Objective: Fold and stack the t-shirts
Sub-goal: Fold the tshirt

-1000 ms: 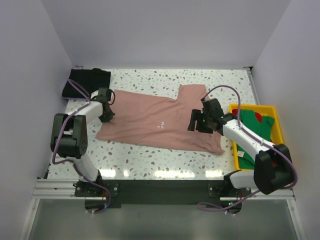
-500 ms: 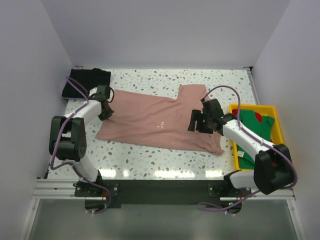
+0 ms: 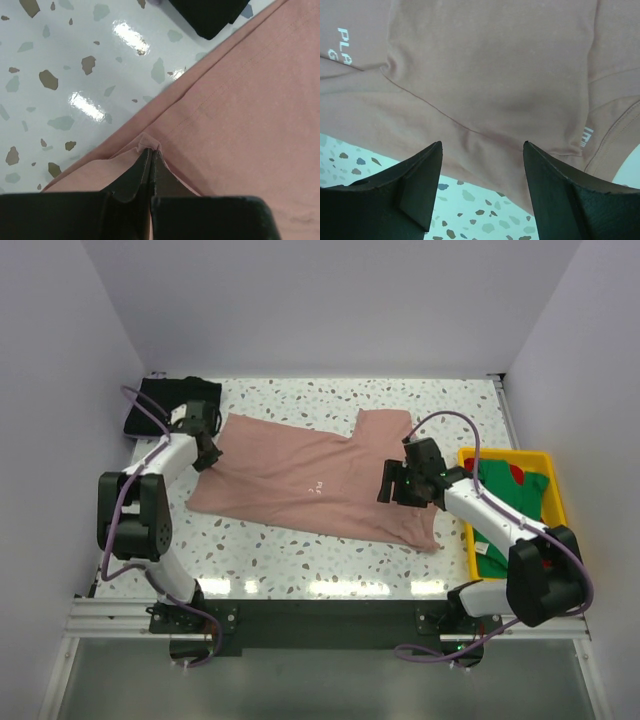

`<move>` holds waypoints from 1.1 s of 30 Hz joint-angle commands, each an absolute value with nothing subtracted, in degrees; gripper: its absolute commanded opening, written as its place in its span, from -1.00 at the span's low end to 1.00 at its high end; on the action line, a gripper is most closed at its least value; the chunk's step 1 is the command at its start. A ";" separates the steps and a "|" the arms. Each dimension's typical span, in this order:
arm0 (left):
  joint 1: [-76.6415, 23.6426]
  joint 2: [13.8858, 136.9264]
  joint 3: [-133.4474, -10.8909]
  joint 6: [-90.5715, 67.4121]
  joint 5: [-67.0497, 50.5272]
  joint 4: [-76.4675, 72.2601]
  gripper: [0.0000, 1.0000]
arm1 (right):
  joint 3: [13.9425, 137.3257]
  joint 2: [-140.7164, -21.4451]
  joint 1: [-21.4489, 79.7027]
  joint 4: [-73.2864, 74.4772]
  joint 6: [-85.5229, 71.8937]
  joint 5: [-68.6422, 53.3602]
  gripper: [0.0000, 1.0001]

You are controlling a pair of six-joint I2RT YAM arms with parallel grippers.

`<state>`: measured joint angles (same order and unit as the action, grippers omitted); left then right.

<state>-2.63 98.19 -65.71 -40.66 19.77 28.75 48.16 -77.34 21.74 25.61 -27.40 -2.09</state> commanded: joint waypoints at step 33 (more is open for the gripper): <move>-1.14 106.61 -67.68 -40.43 13.80 23.91 -1.00 | 36.65 -75.23 13.36 23.82 -35.86 1.32 -0.02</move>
<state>-1.52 105.97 -67.29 -40.86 15.07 26.11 36.97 -74.70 13.30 26.37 -34.65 3.22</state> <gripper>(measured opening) 0.013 0.502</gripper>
